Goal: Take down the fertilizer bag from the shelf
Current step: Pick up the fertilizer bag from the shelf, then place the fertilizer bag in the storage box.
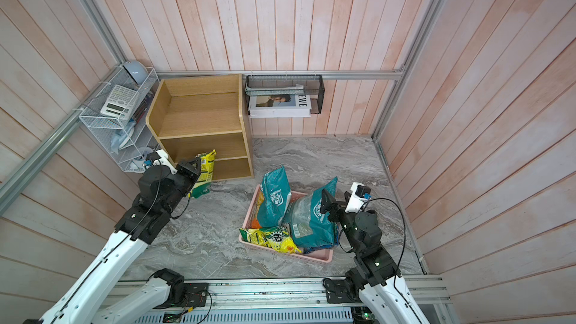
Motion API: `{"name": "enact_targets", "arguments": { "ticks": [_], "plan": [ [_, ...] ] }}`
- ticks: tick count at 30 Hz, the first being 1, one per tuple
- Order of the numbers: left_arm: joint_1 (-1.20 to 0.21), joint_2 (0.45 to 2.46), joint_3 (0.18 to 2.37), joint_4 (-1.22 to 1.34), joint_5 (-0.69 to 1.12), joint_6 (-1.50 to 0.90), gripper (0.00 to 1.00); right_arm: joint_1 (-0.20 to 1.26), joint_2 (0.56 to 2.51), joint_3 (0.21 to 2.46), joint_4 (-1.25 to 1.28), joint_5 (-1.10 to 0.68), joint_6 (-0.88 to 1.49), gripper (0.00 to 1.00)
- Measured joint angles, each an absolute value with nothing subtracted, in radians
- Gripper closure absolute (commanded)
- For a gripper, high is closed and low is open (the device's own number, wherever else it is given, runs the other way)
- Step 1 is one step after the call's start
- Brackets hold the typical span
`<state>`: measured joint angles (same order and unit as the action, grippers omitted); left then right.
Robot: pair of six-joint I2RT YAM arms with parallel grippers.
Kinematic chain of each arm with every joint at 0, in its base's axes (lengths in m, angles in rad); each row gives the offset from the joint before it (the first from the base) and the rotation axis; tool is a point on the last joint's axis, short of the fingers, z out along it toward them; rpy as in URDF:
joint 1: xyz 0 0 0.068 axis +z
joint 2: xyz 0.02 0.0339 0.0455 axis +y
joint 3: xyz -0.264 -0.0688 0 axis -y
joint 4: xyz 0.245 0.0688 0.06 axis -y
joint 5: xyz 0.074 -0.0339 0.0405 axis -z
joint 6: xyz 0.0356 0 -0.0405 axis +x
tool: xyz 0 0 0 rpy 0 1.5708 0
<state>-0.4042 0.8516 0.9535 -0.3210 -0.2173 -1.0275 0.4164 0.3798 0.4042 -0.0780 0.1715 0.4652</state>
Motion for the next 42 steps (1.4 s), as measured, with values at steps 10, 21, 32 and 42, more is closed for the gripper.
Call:
{"name": "enact_targets", "arguments": {
  "ticks": [10,21,32,42],
  "plan": [
    [-0.673,0.747,1.054,-0.559,-0.297,-0.982,1.00,0.416,0.310,0.434,-0.178,0.236,0.463,0.02],
    [-1.065,0.847,1.053,-0.556,-0.329,-0.971,1.00,0.416,0.290,0.456,-0.242,0.250,0.468,0.02],
    [-1.684,1.033,1.301,-0.484,-0.612,-0.818,1.00,0.416,0.336,0.478,-0.248,0.266,0.468,0.02],
    [-1.581,1.374,1.396,-0.320,-0.372,-0.775,1.00,0.416,0.323,0.499,-0.294,0.269,0.468,0.02]
  ]
}}
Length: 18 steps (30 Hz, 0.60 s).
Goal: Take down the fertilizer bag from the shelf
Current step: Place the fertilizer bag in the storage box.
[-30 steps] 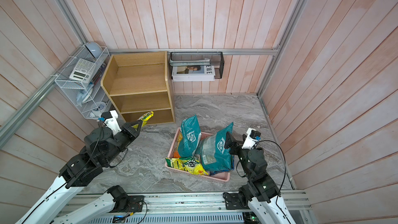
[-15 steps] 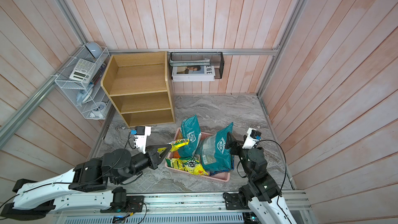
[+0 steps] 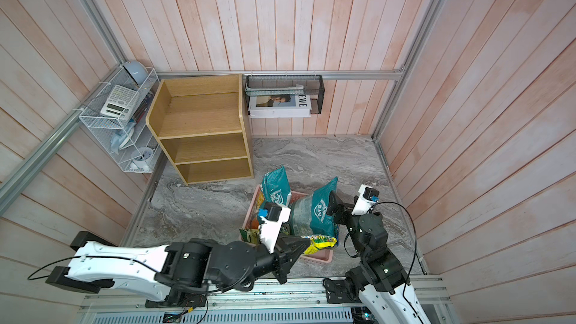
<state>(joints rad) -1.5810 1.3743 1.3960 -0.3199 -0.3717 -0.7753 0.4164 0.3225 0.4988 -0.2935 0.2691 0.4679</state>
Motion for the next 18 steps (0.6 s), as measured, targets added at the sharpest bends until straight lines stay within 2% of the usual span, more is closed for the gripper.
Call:
{"name": "enact_targets", "arguments": {
  "ticks": [6,18],
  "plan": [
    [-1.406,1.549,1.340,-0.187,-0.097,-0.829,1.00,0.416,0.319,0.499,-0.308,0.283,0.466,0.02],
    [-1.275,1.646,1.243,0.114,0.272,-0.913,1.00,0.416,0.370,0.543,-0.334,0.344,0.440,0.02]
  ]
}}
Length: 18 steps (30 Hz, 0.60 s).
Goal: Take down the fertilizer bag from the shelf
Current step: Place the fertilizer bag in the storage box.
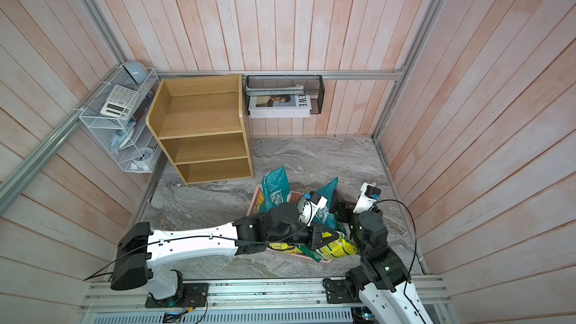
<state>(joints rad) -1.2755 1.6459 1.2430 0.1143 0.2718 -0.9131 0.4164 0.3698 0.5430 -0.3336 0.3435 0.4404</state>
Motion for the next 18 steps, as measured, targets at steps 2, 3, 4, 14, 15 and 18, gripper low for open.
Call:
{"name": "enact_targets", "arguments": {
  "ticks": [2,3,4,14,15,18],
  "plan": [
    [-1.259,1.647,1.197,0.156,0.295,-0.921,1.00,0.416,0.372,0.544,-0.338,0.344,0.440,0.02],
    [-1.259,1.644,1.176,0.178,0.303,-0.922,1.00,0.416,0.372,0.544,-0.341,0.344,0.440,0.02],
    [-1.264,1.640,1.162,0.187,0.307,-0.921,1.00,0.416,0.372,0.544,-0.342,0.344,0.440,0.02],
    [-1.297,1.604,0.968,0.461,0.356,-0.903,1.00,0.416,0.372,0.569,-0.353,0.343,0.440,0.02],
    [-1.277,1.611,0.943,0.505,0.364,-0.913,1.00,0.416,0.372,0.571,-0.353,0.343,0.440,0.02],
    [-1.207,1.646,0.881,0.635,0.402,-0.934,1.00,0.416,0.370,0.572,-0.355,0.343,0.440,0.02]
  ]
}}
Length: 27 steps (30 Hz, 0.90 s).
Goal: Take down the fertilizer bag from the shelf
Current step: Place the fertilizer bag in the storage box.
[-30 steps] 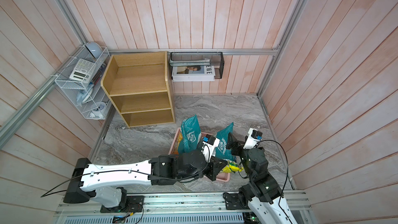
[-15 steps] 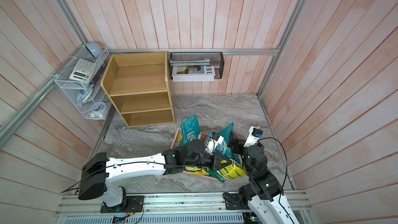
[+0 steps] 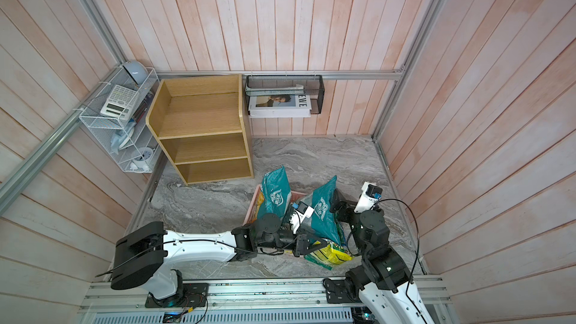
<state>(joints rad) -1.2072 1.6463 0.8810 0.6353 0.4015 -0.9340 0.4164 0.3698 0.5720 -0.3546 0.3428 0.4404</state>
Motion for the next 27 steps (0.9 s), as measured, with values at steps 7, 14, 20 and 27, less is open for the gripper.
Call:
{"name": "enact_targets", "arguments": {
  "ticks": [7,14,20,27],
  "plan": [
    [-1.121,1.640,0.862,0.659,0.483,-0.906,1.00,0.416,0.367,0.572,-0.359,0.342,0.441,0.02],
    [-1.135,1.491,0.862,0.494,0.405,-0.765,1.00,0.416,0.369,0.572,-0.358,0.340,0.441,0.02],
    [-1.154,1.492,0.862,0.485,0.350,-0.663,1.00,0.416,0.378,0.572,-0.356,0.339,0.441,0.02],
    [-1.187,1.524,0.835,0.527,0.287,-0.605,1.00,0.416,0.376,0.572,-0.354,0.339,0.441,0.02]
  ]
}}
